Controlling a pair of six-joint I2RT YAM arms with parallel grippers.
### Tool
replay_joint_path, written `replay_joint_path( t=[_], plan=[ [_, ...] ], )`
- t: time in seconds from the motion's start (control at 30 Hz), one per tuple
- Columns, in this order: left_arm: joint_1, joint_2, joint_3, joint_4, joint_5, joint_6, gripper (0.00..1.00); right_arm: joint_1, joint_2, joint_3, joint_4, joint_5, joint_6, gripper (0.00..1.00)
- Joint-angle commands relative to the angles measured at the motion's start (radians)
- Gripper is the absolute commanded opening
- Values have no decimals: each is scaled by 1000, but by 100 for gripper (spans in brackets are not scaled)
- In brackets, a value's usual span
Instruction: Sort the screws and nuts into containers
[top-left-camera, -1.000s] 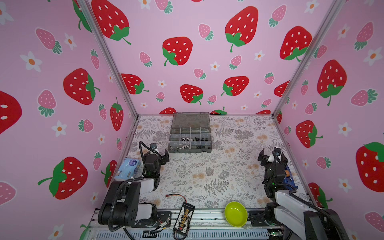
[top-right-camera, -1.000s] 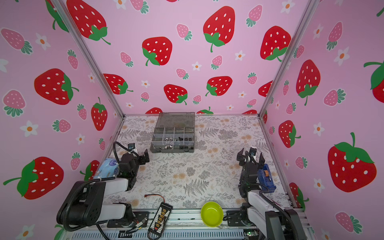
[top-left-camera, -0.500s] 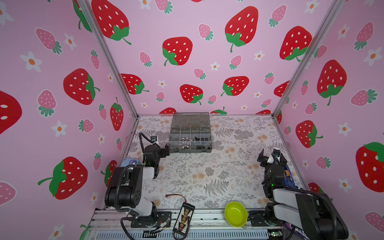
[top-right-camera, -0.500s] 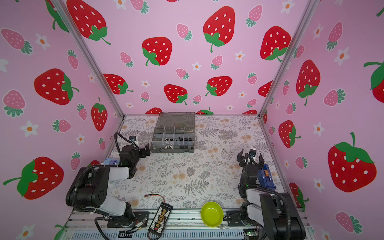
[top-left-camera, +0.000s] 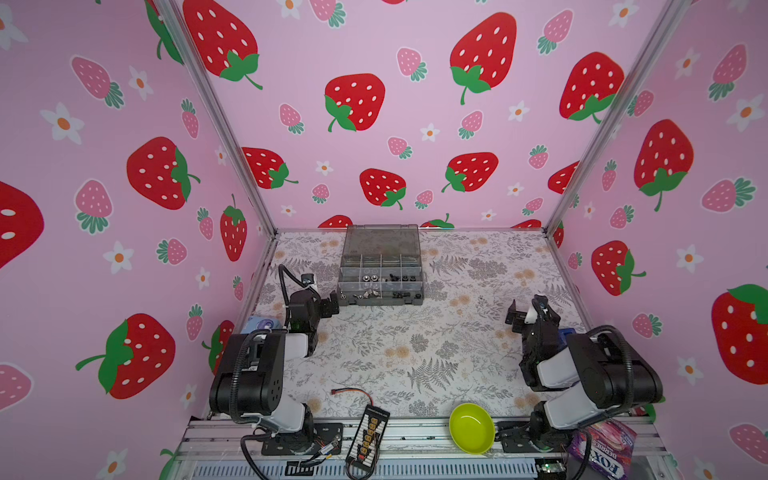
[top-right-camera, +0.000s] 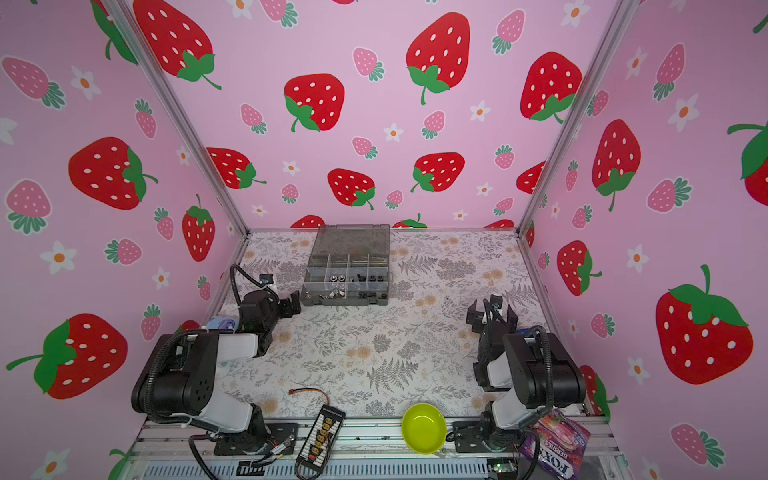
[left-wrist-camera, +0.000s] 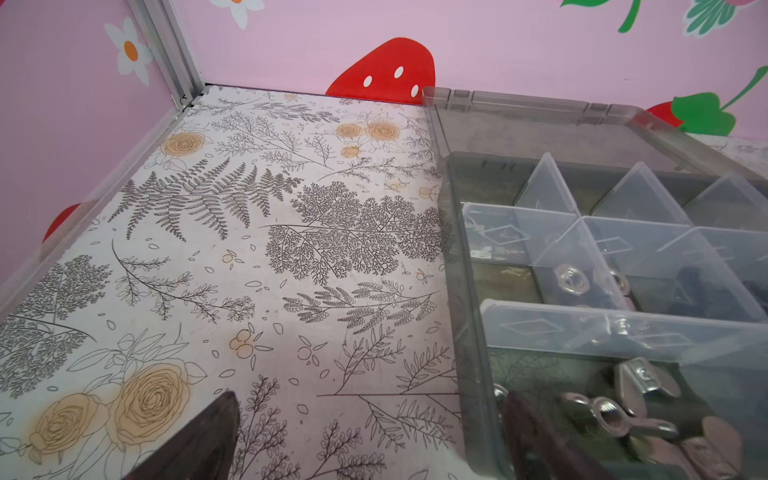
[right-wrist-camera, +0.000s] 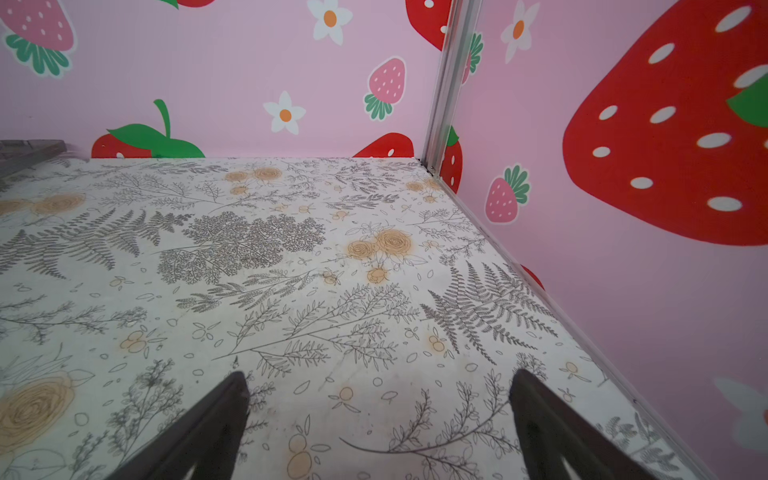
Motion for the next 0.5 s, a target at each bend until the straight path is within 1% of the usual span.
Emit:
replay_joint_path(
  t=[0.0,0.03,0.07,0.13,0.47],
  plan=[
    [-3,3,11,5,12,11,99,-8,16,141,-132,-146,-50,100],
    [-4,4,11,4,12,11,99,-14,8,144,-164,-174,-52,100],
    [-4,3,11,5,12,11,99,-32,8,132,-131,-213,-47,100],
    [-4,3,12,6,10,13,99,-36,9,142,-152,-228,-51,100],
    [-8,4,14,1,11,15,99,-37,8,139,-149,-233,-52,100]
  ],
)
